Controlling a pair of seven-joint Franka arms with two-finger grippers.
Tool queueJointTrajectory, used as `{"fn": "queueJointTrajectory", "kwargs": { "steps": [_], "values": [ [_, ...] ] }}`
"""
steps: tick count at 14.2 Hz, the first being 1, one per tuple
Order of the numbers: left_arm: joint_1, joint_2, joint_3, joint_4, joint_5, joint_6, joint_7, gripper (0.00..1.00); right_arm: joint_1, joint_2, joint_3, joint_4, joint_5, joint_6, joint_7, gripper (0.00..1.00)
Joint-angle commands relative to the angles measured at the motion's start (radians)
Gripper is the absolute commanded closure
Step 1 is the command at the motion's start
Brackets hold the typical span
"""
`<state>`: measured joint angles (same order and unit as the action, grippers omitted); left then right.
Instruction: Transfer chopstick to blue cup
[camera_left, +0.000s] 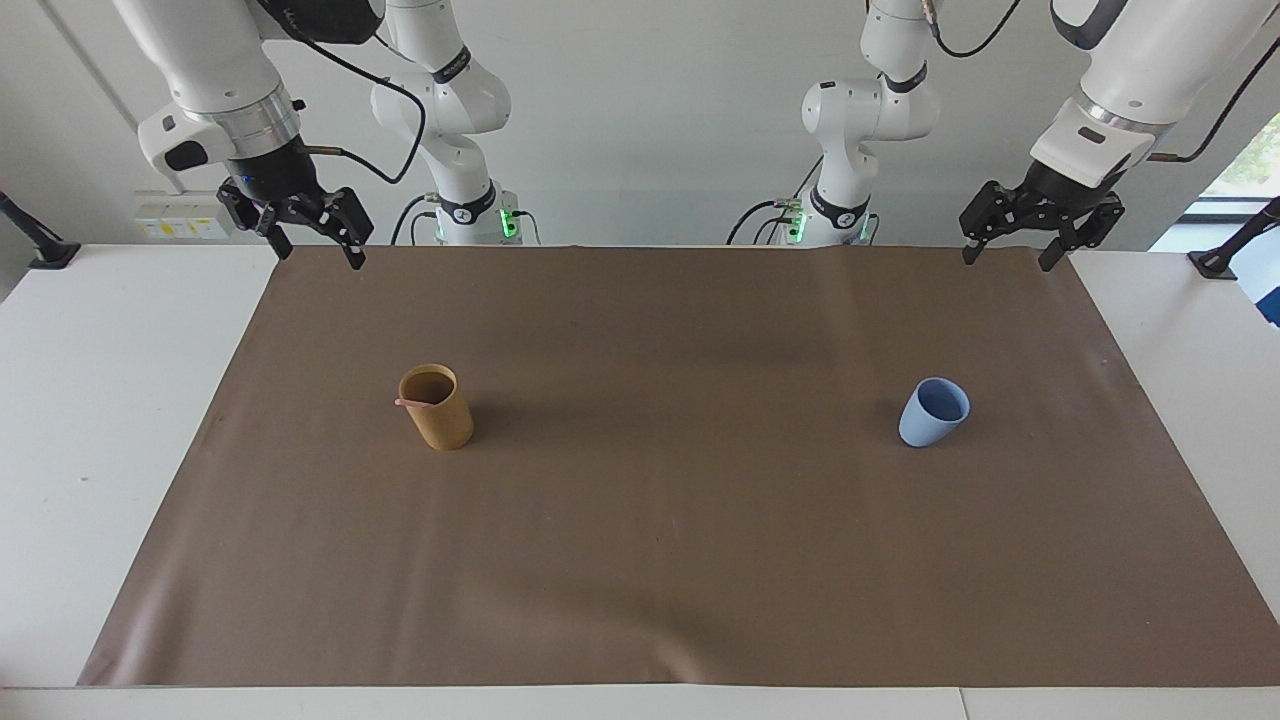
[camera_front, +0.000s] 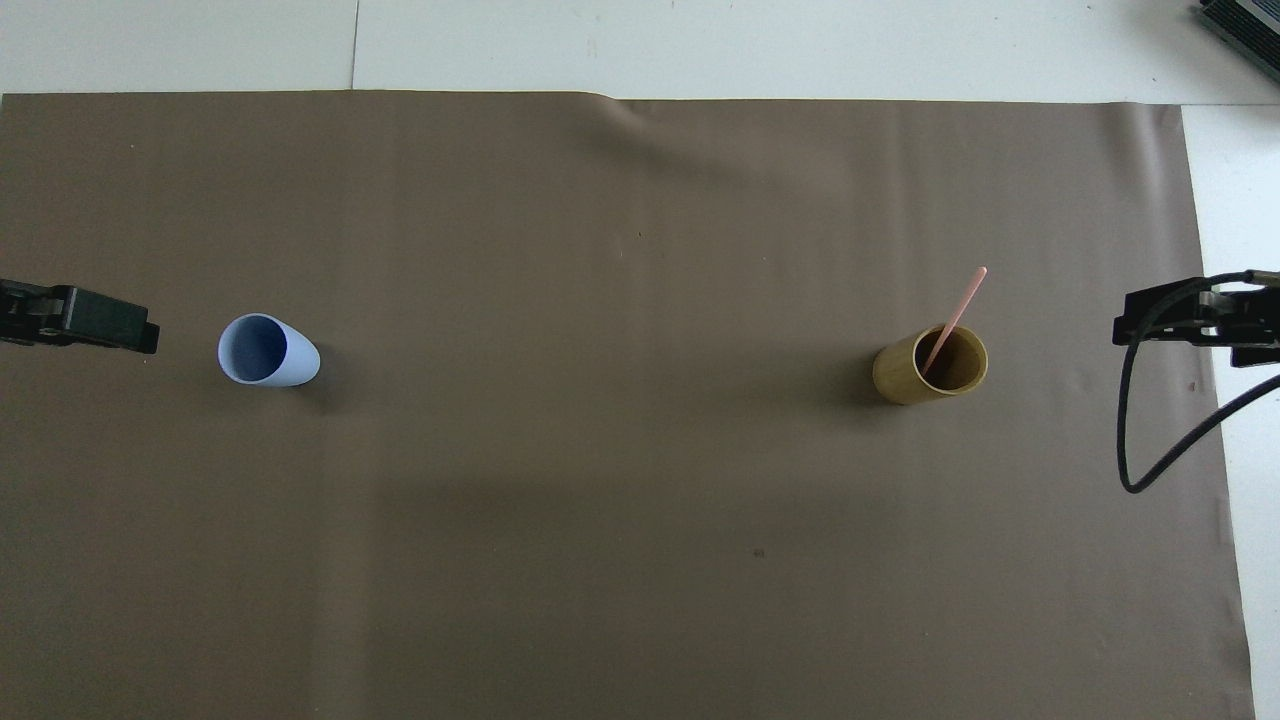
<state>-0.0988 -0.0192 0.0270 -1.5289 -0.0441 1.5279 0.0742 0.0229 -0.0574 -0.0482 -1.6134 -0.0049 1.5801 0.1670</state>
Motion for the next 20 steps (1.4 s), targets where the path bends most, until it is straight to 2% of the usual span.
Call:
{"fn": "queueJointTrajectory", "kwargs": {
  "steps": [1,3,8,10,13,15,18,20],
  "values": [
    [0.011,-0.016,-0.002,-0.051,-0.005,0.041,0.019,0.0,-0.015,-0.024,0.005,-0.025,0.016,-0.018,-0.026,0.0],
    [0.027,-0.013,-0.001,-0.057,-0.005,0.044,0.021,0.0,-0.014,-0.039,0.005,-0.039,0.016,-0.052,-0.023,0.0],
    [0.027,-0.021,-0.002,-0.086,-0.005,0.067,0.021,0.0,-0.012,-0.059,0.005,-0.071,0.016,-0.051,-0.023,0.0],
    [0.043,0.004,-0.002,-0.128,-0.005,0.173,0.022,0.0,-0.012,-0.059,0.005,-0.071,0.01,-0.043,-0.03,0.0],
    [0.074,0.012,-0.002,-0.276,-0.005,0.328,0.058,0.0,-0.014,-0.058,0.005,-0.069,0.003,-0.025,-0.033,0.0],
    [0.088,0.039,-0.002,-0.33,-0.005,0.401,0.085,0.0,-0.012,-0.058,0.005,-0.071,0.003,-0.028,-0.035,0.0],
    [0.088,0.126,-0.002,-0.362,-0.007,0.511,0.084,0.0,-0.014,-0.058,0.005,-0.069,0.003,-0.025,-0.034,0.0],
    [0.09,0.159,-0.002,-0.39,-0.007,0.563,0.082,0.0,-0.018,-0.049,0.005,-0.059,0.011,-0.026,-0.029,0.0]
  ]
}}
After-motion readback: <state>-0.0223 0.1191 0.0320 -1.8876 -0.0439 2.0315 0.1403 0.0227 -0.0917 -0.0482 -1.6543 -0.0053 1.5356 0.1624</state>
